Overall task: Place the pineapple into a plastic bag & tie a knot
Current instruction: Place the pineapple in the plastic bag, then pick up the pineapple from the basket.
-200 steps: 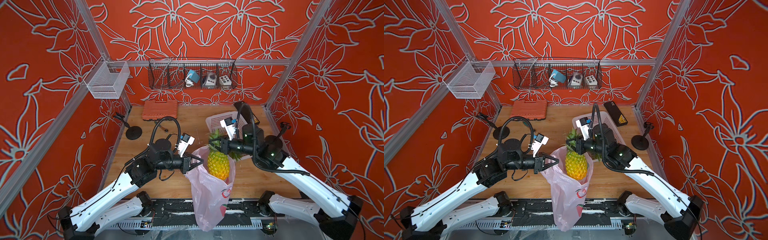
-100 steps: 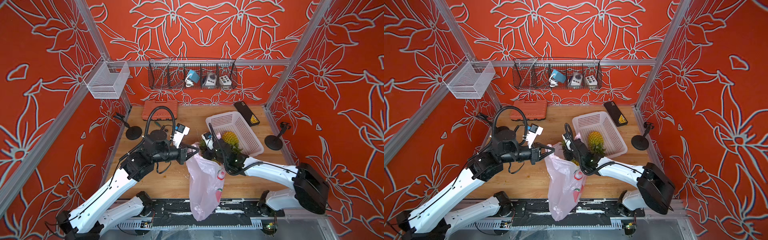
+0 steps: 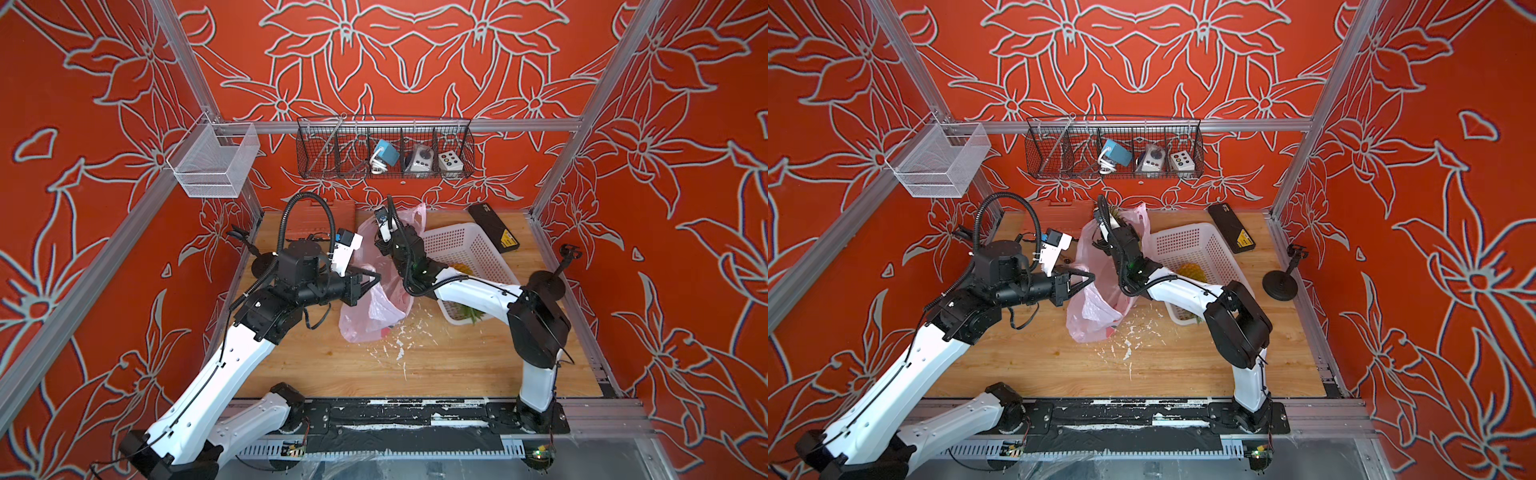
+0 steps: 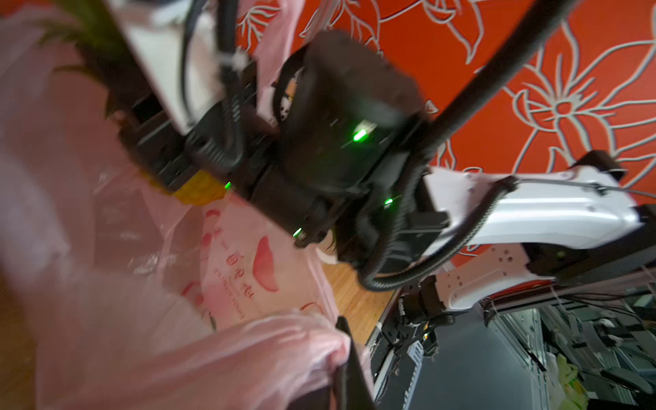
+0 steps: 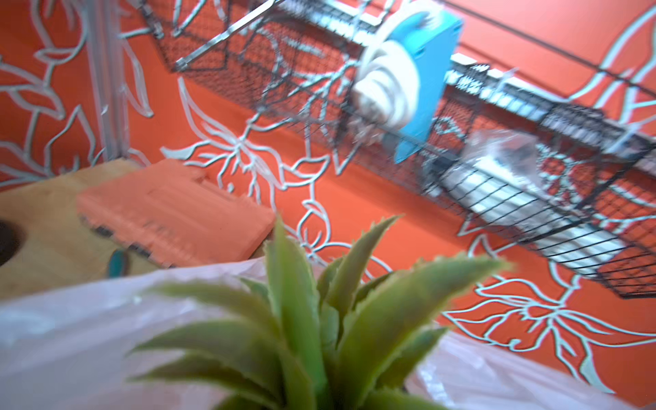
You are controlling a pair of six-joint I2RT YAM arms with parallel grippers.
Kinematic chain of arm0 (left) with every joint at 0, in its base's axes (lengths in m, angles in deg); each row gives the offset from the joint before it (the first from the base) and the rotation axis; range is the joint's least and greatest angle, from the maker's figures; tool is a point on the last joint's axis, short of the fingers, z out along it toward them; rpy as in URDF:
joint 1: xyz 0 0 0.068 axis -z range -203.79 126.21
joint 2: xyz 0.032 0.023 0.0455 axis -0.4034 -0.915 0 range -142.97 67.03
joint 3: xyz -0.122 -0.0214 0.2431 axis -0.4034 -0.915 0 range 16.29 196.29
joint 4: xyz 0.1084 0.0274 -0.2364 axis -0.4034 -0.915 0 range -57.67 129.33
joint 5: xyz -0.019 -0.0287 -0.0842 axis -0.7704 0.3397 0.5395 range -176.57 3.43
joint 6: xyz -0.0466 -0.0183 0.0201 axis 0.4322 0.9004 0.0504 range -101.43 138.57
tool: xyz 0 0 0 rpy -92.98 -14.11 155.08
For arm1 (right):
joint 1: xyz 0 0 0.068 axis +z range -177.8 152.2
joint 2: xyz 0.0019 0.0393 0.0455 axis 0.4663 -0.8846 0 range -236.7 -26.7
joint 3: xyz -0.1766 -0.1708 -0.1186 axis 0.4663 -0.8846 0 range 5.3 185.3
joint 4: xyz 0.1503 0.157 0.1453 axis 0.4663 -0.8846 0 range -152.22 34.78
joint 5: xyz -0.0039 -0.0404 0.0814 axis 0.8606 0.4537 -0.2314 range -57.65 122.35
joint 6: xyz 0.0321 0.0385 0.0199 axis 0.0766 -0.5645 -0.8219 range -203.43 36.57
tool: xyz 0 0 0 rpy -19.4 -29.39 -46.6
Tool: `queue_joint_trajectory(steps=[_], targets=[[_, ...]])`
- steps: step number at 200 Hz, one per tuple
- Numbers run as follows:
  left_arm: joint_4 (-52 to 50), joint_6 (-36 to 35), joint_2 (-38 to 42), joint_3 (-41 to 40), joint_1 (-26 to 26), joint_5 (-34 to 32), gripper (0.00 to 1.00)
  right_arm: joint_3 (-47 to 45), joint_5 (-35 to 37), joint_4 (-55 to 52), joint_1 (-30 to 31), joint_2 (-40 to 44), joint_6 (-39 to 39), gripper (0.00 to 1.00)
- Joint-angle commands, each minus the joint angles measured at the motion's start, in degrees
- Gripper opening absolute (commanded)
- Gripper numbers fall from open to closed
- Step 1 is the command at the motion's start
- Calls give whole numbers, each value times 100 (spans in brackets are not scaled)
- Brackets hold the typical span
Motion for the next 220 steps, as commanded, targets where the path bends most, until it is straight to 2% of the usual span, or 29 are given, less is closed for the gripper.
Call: queue_joint_trajectory(steps=[1, 25, 44, 64, 68, 82, 89, 99, 108, 142, 166, 184, 200, 220], targets=[[103, 376, -74, -520, -176, -205, 0, -93, -696, -453, -56, 405, -389, 0], [414, 750, 41, -938, -258, -128, 0, -462, -1632, -873, -153, 667, -1363, 0], [557, 833, 146, -1136, -263, -67, 0, -909, -1856, -573, -173, 781, -1731, 0], [475, 792, 114, -1159, -269, -5, 0, -958, -2009, -722, -172, 777, -1912, 0], [462, 795, 113, -1159, -271, -10, 0, -948, -2023, -773, -171, 783, -1954, 6], [432, 795, 127, -1148, -278, -44, 0, -964, -2139, -891, -198, 899, -2124, 44], [422, 799, 121, -1143, -278, -49, 0, -965, -2214, -976, -227, 1008, -2240, 58], [421, 810, 130, -1141, -283, -24, 0, -906, -2358, -1193, -269, 1208, -2403, 72], [410, 801, 137, -1144, -290, 2, 0, -793, -2560, -1528, -303, 1432, -2526, 76], [311, 715, 224, -1124, -309, 50, 0, -535, -3318, -2923, -408, 2491, -2594, 80], [276, 679, 298, -1116, -331, 39, 0, -551, -2915, -4062, -602, 3364, -2596, 81], [284, 689, 297, -1083, -342, 63, 0, -403, -2638, -5436, -1118, 3702, -2916, 81], [285, 676, 275, -1071, -342, 115, 0, -499, -2404, -6489, -1599, 3793, -3078, 87], [302, 677, 247, -1076, -344, 175, 0, -863, -2570, -7154, -2207, 3644, -3206, 93]])
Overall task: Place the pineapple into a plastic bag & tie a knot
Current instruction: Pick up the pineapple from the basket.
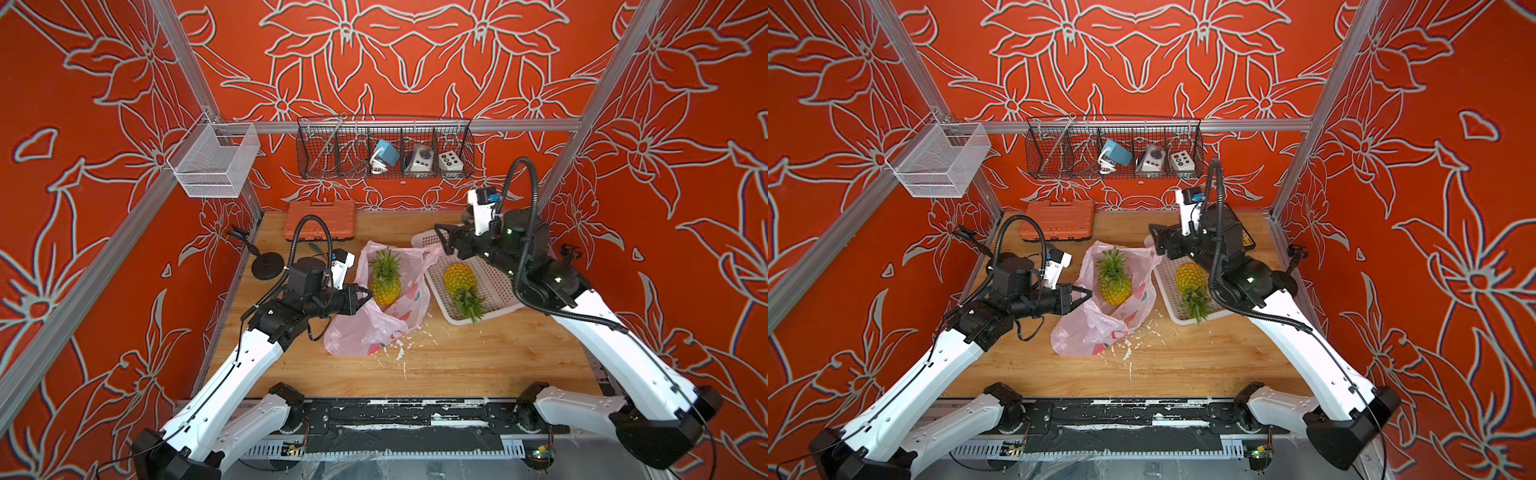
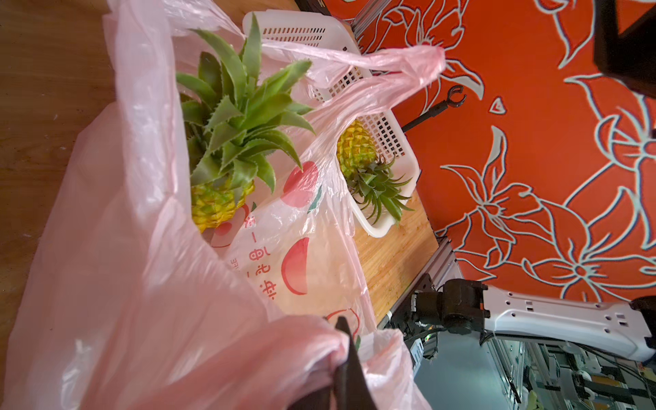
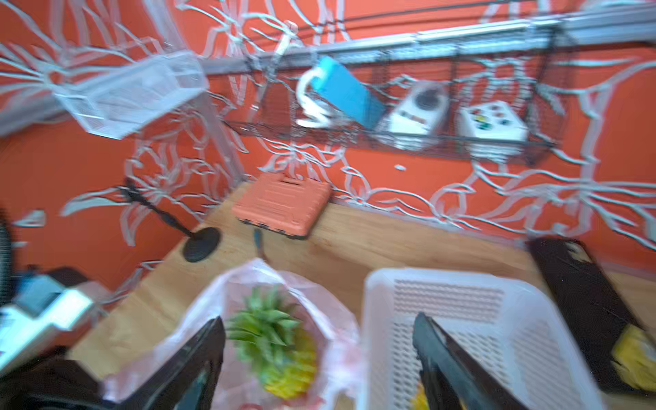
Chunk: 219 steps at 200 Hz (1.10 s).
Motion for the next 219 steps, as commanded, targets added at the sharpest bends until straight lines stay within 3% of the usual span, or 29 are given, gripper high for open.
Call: queue_joint_trajectory(steps=[1, 19, 59, 128, 150, 175, 195, 219], targets=[[-4, -94, 14, 98, -49, 153, 0, -481, 62, -1936, -589, -379, -339, 93], [21, -84, 4, 55, -47, 195, 0, -920, -372, -1827, -958, -617, -473, 97], [28, -47, 38, -23, -49, 287, 0, -1503, -755, -1450, -993, -1347, -483, 98], [99, -40, -48, 4, -47, 304, 0, -1763, -745, -1498, -1001, -1938, -406, 95], [102, -42, -74, 16, -47, 311, 0, -1841, -905, -1424, -1027, -2048, -387, 75], [86, -40, -67, 34, -47, 318, 0, -1825, -974, -1337, -1122, -1755, -449, 38], [8, -72, -59, 111, -47, 291, 0, -1555, -823, -1434, -1168, -1197, -453, 0], [-52, -66, -6, 175, -47, 197, 0, -834, -658, -1906, -1169, -563, -274, 0]])
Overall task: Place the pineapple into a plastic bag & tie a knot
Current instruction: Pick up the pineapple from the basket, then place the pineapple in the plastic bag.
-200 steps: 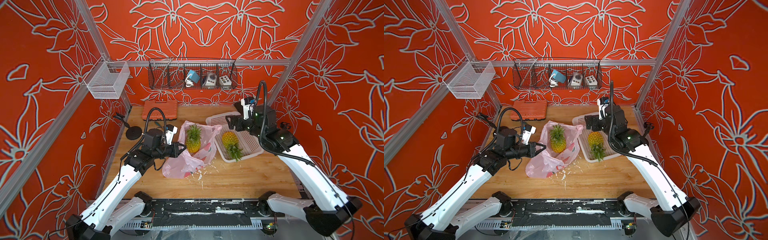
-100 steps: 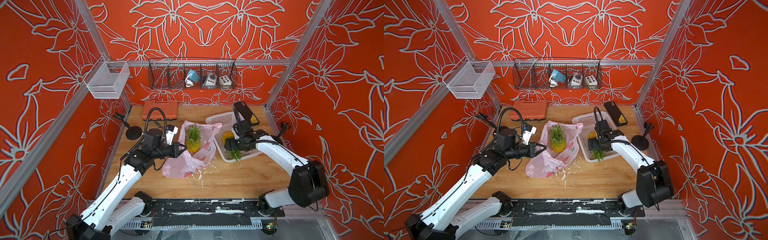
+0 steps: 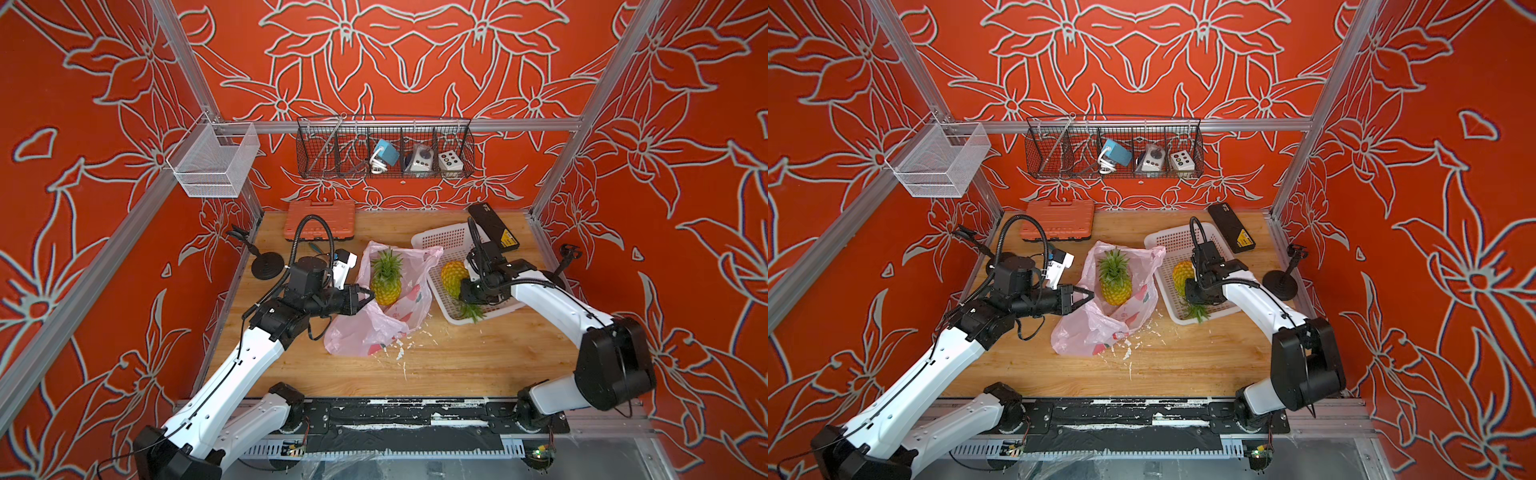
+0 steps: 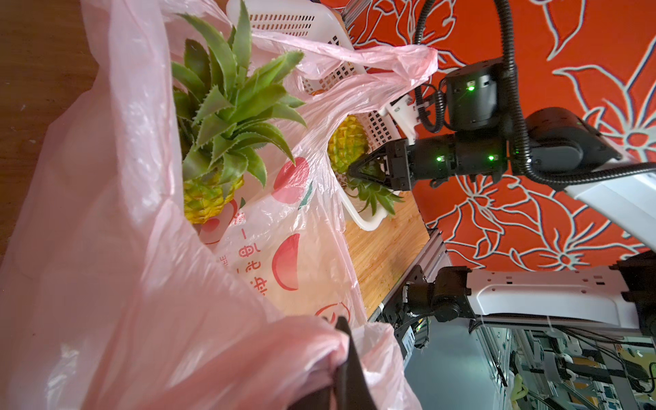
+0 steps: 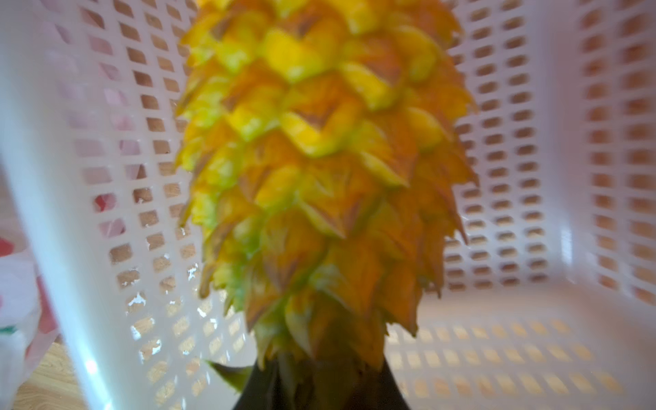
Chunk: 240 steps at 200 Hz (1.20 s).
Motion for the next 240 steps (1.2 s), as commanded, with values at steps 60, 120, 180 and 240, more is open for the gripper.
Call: queue_joint_trajectory(steps=[60, 120, 180, 240], targets=[[-47, 86, 321, 210, -42, -544, 0, 2271, -1442, -1347, 227, 1619, 625, 0], [-121, 32, 297, 359, -40, -124, 0, 2421, -1695, -1964, 2181, 1388, 813, 0], [109, 79, 540, 222, -38, 382, 0, 2731, -1970, -2219, 2556, -5, 1207, 0], [160, -77, 380, 115, -20, 1077, 0, 4839, -1652, -3557, 2762, -2016, 1896, 0]])
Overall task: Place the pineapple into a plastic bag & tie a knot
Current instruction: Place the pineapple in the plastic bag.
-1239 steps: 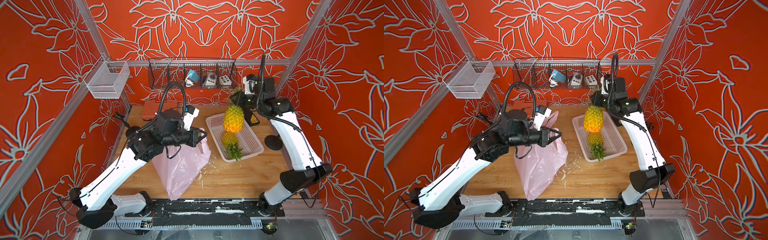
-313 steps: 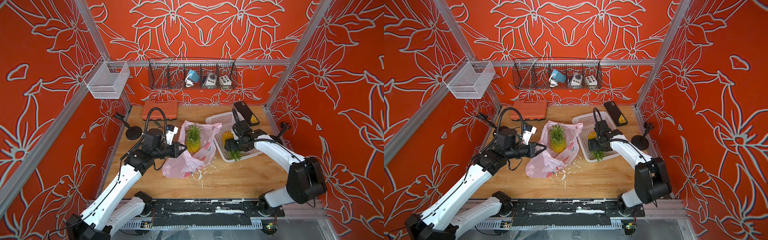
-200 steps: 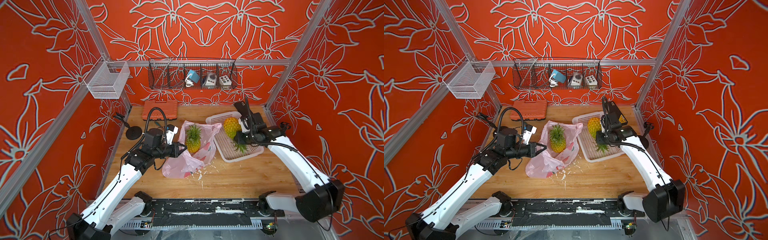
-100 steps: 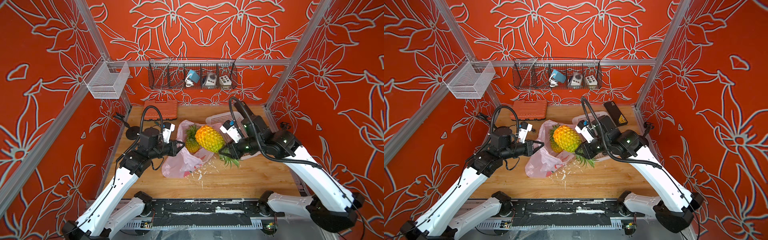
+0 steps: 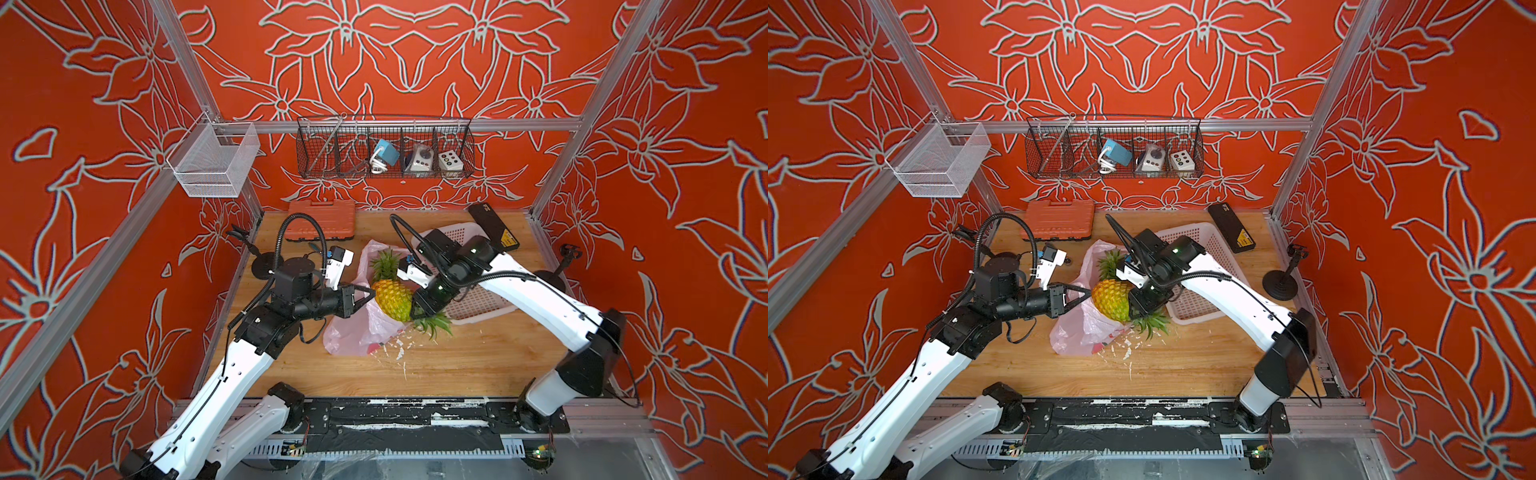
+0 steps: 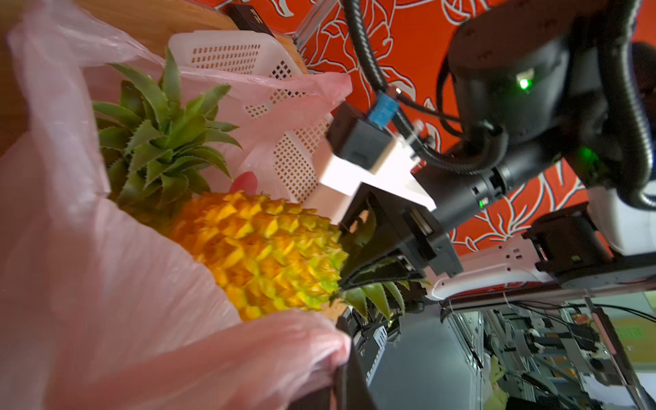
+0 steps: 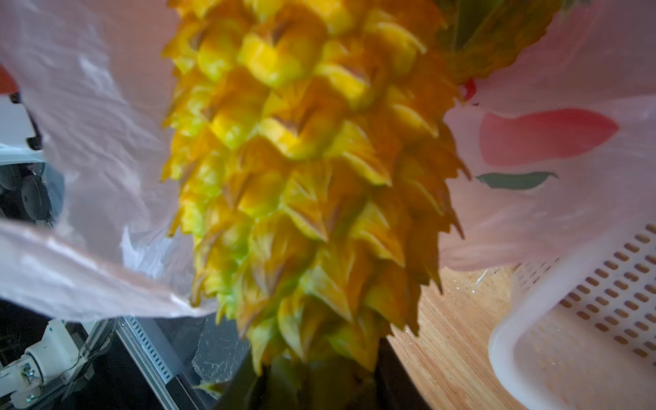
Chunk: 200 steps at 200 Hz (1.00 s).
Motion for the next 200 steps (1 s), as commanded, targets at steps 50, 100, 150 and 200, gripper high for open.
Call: queue_joint_trajectory(steps=[50, 100, 150, 200], targets=[[223, -227, -65, -130, 10, 473, 0, 2530, -5, -1618, 343, -2045, 752, 0], [283, -257, -95, -171, 6, 503, 0, 3689, -182, -1441, 472, -2662, 303, 48], [631, 94, 203, -384, 2, 92, 0, 3824, -40, -346, -67, -1982, -659, 79], [568, 101, 70, -68, 2, 57, 0, 1840, 2257, 367, -558, 193, -519, 88]])
